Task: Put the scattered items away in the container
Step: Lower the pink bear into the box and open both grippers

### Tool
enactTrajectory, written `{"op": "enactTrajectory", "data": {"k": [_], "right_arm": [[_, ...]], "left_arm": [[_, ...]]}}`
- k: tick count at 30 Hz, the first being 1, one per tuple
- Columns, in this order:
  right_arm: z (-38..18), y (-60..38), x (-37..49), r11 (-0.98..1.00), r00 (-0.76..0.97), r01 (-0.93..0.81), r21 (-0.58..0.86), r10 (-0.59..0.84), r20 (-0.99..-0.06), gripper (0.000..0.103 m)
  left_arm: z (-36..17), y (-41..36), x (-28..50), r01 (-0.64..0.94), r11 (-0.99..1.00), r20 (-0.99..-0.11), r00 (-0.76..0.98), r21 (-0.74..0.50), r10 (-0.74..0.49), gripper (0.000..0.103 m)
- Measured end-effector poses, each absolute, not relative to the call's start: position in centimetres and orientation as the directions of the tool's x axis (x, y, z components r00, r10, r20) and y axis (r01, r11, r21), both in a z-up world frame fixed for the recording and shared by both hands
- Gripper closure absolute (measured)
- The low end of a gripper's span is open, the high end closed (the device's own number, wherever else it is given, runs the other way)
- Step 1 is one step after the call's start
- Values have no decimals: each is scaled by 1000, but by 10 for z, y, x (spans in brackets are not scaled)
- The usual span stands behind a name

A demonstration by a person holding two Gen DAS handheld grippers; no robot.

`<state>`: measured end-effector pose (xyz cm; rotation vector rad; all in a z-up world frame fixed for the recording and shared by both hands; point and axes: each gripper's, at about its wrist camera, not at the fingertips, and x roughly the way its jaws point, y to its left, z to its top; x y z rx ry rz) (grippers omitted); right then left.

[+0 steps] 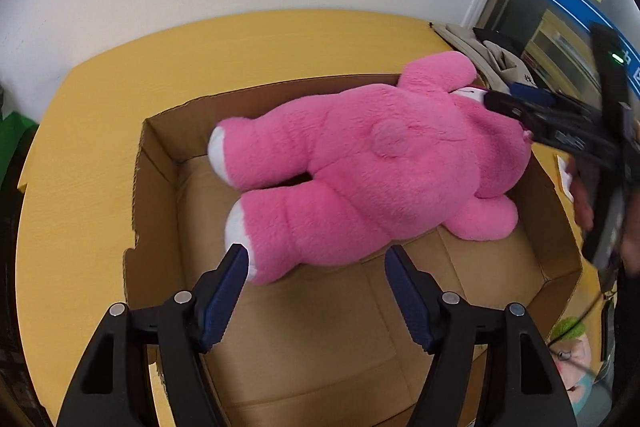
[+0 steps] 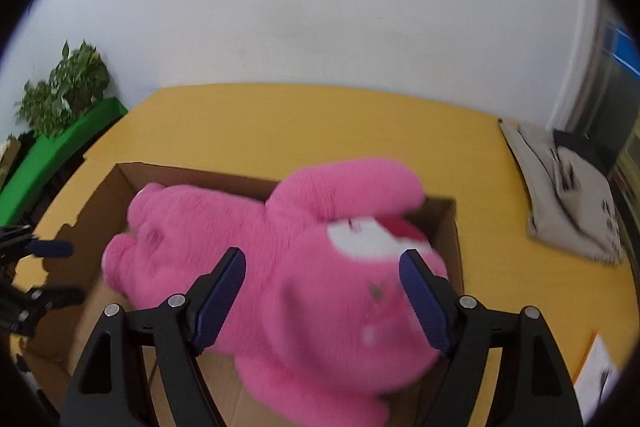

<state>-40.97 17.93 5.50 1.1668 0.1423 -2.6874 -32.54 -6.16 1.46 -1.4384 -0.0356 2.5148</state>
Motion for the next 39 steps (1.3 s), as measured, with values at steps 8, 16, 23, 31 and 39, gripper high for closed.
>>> {"op": "enactTrajectory", "data": {"k": [8, 16, 23, 31, 39], "right_arm": [[-2, 177, -471, -983, -486, 173, -60, -32, -873, 25], [-4, 177, -474, -984, -424, 168, -60, -17, -905, 24], [37, 192, -488, -985, -489, 147, 88, -150, -860, 24], [-29, 192, -536, -997, -289, 35, 65, -73, -955, 21], [-35, 186, -519, -999, -236, 35, -37, 28, -971, 22]], "left_arm": [[23, -44, -353, -222, -955, -792, -538, -197, 288, 26], [-19, 12, -434, -250, -968, -858, -494, -12, 138, 14], [-44, -2, -452, -228, -971, -884, -434, -78, 173, 0], [-37, -4, -447, -230, -968, -878, -438, -101, 195, 0], [7, -11, -419, -258, -961, -853, -475, -100, 217, 1]]}}
